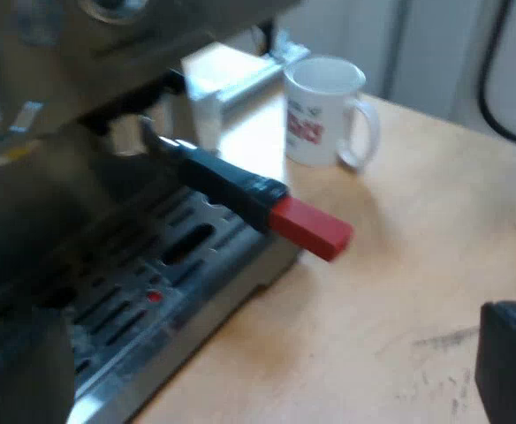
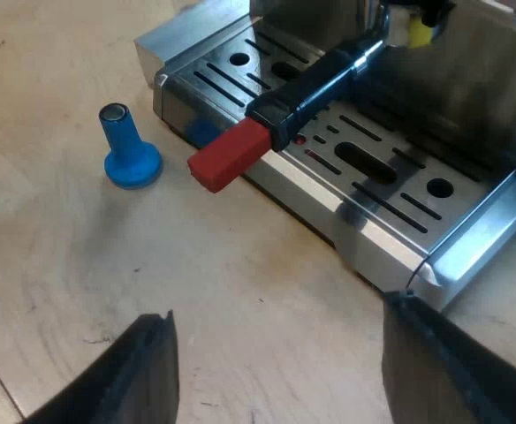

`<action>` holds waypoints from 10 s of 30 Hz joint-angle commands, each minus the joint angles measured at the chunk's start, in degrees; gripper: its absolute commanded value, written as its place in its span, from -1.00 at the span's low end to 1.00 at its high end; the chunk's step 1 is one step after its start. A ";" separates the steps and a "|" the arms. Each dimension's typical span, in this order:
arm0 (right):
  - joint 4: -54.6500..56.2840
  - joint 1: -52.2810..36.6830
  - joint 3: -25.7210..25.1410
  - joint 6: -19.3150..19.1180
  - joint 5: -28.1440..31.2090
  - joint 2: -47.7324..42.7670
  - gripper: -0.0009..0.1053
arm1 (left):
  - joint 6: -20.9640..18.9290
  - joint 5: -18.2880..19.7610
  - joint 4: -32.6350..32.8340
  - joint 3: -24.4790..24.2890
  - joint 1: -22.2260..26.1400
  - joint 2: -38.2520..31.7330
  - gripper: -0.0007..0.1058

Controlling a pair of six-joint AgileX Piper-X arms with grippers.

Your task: Grind coffee beans and then tamp

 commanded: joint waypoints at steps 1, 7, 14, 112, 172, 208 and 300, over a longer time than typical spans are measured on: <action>-2.38 3.40 0.66 0.67 3.27 -0.04 0.03 | 2.36 0.75 -1.01 -0.22 -2.53 2.51 0.75; -10.59 11.10 5.60 5.73 10.22 0.08 0.03 | 4.55 1.98 -1.01 -0.11 -6.56 7.10 0.75; -19.28 22.18 10.97 10.24 22.37 0.20 0.03 | 4.54 1.97 -1.01 -0.08 -10.73 11.92 0.75; -77.39 45.00 17.20 32.02 70.08 54.66 -0.71 | 4.44 1.91 -7.02 6.12 -11.79 19.14 0.34; -68.26 51.79 16.19 30.03 88.67 44.92 -0.58 | 2.96 1.44 -2.69 6.12 -11.79 7.74 0.34; -17.93 37.35 -6.82 46.12 53.88 34.67 0.14 | 3.09 -11.15 -5.13 6.20 -11.79 2.33 0.34; -25.03 25.06 -10.94 53.60 36.25 59.07 -0.98 | 3.09 -10.94 -5.33 6.20 -11.79 2.33 0.34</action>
